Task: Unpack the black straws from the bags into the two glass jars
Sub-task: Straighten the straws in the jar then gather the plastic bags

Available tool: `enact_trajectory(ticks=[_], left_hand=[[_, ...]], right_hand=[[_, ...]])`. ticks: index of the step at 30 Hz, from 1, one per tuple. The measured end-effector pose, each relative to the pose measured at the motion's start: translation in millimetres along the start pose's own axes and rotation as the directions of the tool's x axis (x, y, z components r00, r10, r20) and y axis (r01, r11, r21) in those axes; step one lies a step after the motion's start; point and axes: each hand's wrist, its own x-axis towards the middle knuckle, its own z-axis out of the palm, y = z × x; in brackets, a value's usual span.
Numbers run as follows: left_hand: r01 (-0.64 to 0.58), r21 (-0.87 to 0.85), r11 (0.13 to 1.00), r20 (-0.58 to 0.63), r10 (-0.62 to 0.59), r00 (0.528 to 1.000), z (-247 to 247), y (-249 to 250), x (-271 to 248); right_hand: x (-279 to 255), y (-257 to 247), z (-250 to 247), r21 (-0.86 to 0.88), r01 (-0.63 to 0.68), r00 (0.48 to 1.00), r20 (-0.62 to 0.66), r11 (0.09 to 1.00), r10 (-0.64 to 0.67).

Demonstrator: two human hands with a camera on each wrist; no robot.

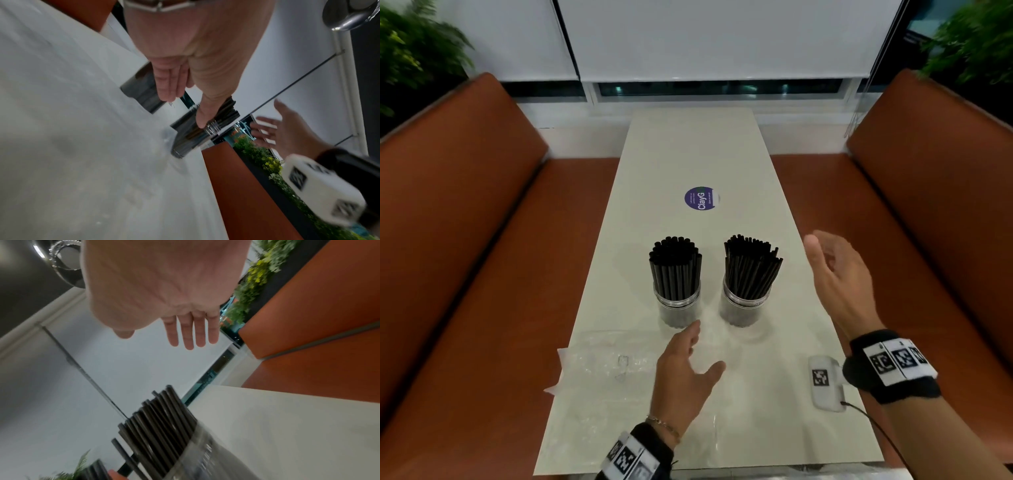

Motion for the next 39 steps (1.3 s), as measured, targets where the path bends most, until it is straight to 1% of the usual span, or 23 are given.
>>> enact_trajectory(ticks=[2, 3, 5, 7, 9, 10, 11, 13, 15, 16, 17, 21, 23, 25, 29, 31, 32, 34, 38, 39], left_hand=[[-0.019, 0.057, 0.998, -0.072, 0.023, 0.997, -24.8, -10.1, -9.9], [-0.007, 0.083, 0.997, -0.126, 0.017, 0.992, -39.8, -16.8, -12.7], [0.063, 0.162, 0.985, -0.255, -0.020, 0.967, -74.4, -34.3, -14.1], [0.225, 0.296, 0.928, -0.356, -0.111, 0.928, -108.0, -55.4, -9.6], [0.430, 0.340, 0.836, -0.415, -0.277, 0.866, -137.5, -84.1, -3.9], [0.517, 0.320, 0.794, -0.420, -0.370, 0.829, -147.0, -99.4, -0.6], [0.576, 0.289, 0.764, -0.413, -0.444, 0.795, -153.4, -114.0, 2.6], [0.631, 0.230, 0.741, -0.335, -0.548, 0.766, -157.4, -132.7, 8.4], [0.645, 0.224, 0.731, -0.292, -0.581, 0.760, -153.5, -149.6, 12.9], [0.631, 0.237, 0.739, -0.271, -0.573, 0.773, -150.3, -154.3, 13.4], [0.630, 0.273, 0.727, -0.267, -0.571, 0.776, -147.6, -153.1, 12.1], [0.631, 0.370, 0.682, -0.309, -0.550, 0.776, -146.5, -152.7, 5.6], [0.625, 0.378, 0.683, -0.321, -0.536, 0.781, -148.7, -148.4, 1.5], [0.597, 0.364, 0.715, -0.321, -0.505, 0.801, -148.4, -151.4, -0.9], [0.546, 0.244, 0.801, -0.294, -0.476, 0.829, -147.9, -146.7, -1.6], [0.514, 0.209, 0.832, -0.272, -0.455, 0.848, -151.2, -148.8, 1.0], [0.497, 0.199, 0.844, -0.247, -0.448, 0.859, -153.5, -151.9, 1.9], [0.479, 0.117, 0.870, -0.175, -0.456, 0.872, -157.6, -157.3, 1.1], [0.487, -0.008, 0.874, 0.006, -0.487, 0.874, -170.4, -154.8, -7.7], [0.493, -0.039, 0.869, 0.068, -0.490, 0.869, -174.8, -155.3, -9.5]], right_hand=[[-25.2, 11.1, -4.2, 0.053, -0.105, 0.995, 0.006, 0.993, 0.104], [-38.2, 18.4, -3.1, 0.039, -0.158, 0.987, 0.040, 0.987, 0.156], [-63.6, 38.0, 6.3, -0.070, -0.240, 0.954, 0.167, 0.968, 0.249], [-85.3, 56.7, 22.7, -0.149, -0.294, 0.885, 0.330, 0.944, 0.328], [-105.6, 65.3, 42.3, -0.166, -0.337, 0.794, 0.479, 0.927, 0.374], [-114.5, 64.6, 52.5, -0.164, -0.357, 0.750, 0.536, 0.920, 0.387], [-121.6, 62.5, 63.4, -0.157, -0.376, 0.717, 0.576, 0.913, 0.394], [-130.4, 56.2, 85.2, -0.137, -0.408, 0.682, 0.611, 0.903, 0.401], [-134.9, 47.4, 107.2, -0.095, -0.461, 0.661, 0.627, 0.882, 0.413], [-136.9, 42.9, 117.1, -0.081, -0.488, 0.649, 0.631, 0.869, 0.424], [-138.1, 37.9, 125.5, -0.069, -0.512, 0.640, 0.634, 0.856, 0.434], [-139.6, 23.3, 148.7, -0.032, -0.581, 0.600, 0.658, 0.813, 0.455], [-140.2, 23.9, 157.2, -0.051, -0.563, 0.603, 0.657, 0.825, 0.452], [-140.8, 23.8, 163.1, -0.104, -0.494, 0.626, 0.647, 0.863, 0.436], [-139.5, 24.7, 170.0, -0.193, -0.315, 0.719, 0.591, 0.929, 0.366], [-140.9, 26.2, 171.1, -0.185, -0.283, 0.764, 0.550, 0.941, 0.338], [-141.7, 26.8, 171.4, -0.169, -0.282, 0.785, 0.526, 0.945, 0.328], [-143.1, 26.4, 170.8, -0.141, -0.279, 0.815, 0.488, 0.950, 0.312], [-143.6, 19.0, 167.1, -0.089, -0.302, 0.823, 0.479, 0.949, 0.306], [-143.8, 17.3, 165.1, -0.054, -0.324, 0.813, 0.495, 0.944, 0.308]])
